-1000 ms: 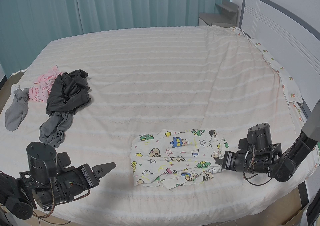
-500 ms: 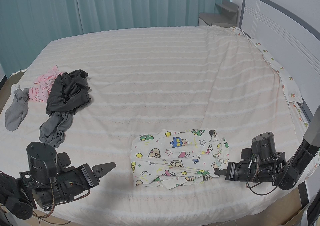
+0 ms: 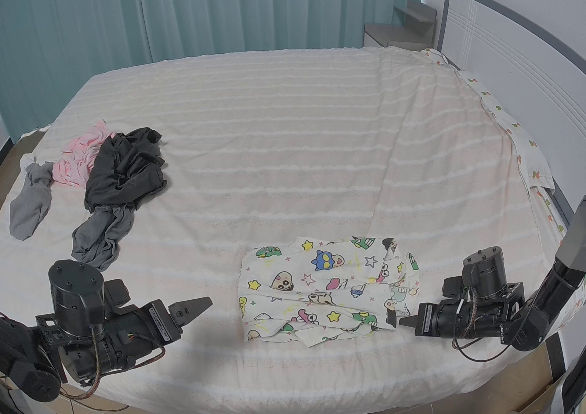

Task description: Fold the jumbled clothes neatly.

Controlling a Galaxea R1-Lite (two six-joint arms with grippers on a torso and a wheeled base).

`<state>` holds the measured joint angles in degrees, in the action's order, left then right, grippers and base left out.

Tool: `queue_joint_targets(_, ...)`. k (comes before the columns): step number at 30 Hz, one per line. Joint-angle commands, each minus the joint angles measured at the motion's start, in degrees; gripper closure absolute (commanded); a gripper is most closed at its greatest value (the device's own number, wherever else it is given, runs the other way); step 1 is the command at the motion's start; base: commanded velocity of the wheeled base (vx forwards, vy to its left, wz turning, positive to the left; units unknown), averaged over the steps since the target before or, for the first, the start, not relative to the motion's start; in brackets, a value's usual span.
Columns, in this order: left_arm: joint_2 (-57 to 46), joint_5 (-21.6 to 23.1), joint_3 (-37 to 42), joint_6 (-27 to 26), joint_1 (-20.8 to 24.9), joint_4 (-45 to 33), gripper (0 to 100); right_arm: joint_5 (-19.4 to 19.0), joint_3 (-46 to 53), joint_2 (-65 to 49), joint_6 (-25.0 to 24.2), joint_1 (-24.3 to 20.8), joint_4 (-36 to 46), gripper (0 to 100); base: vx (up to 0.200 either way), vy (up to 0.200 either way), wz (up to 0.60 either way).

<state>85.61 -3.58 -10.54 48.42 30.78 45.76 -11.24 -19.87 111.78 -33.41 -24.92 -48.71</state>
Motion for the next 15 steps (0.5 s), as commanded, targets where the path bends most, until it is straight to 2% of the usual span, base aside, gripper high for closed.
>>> queue_joint_targets(1, -0.01, -0.02, 0.00, 0.01, -0.02, 0.03, 0, 0.08, -0.26, -0.59, 0.02, -0.04, -0.94, 100, 0.000, 0.000, 0.00)
queue_joint_targets(5, -0.01, -0.02, 0.00, 0.01, -0.02, 0.03, 0, 0.25, 0.36, -3.32, -0.07, -0.04, -5.34, 100, 0.000, 0.000, 0.00)
queue_joint_targets(10, -0.01, -0.02, 0.00, 0.09, 0.07, 0.03, 0, 0.25, -1.40, -8.15, -0.07, -0.13, -5.60, 100, 0.000, 0.000, 0.00)
queue_joint_targets(15, 0.08, -0.02, 0.00, 0.09, 0.07, 0.03, 0, -0.10, -2.81, -5.08, -0.42, -3.56, -5.60, 100, 0.000, 0.000, 0.00)
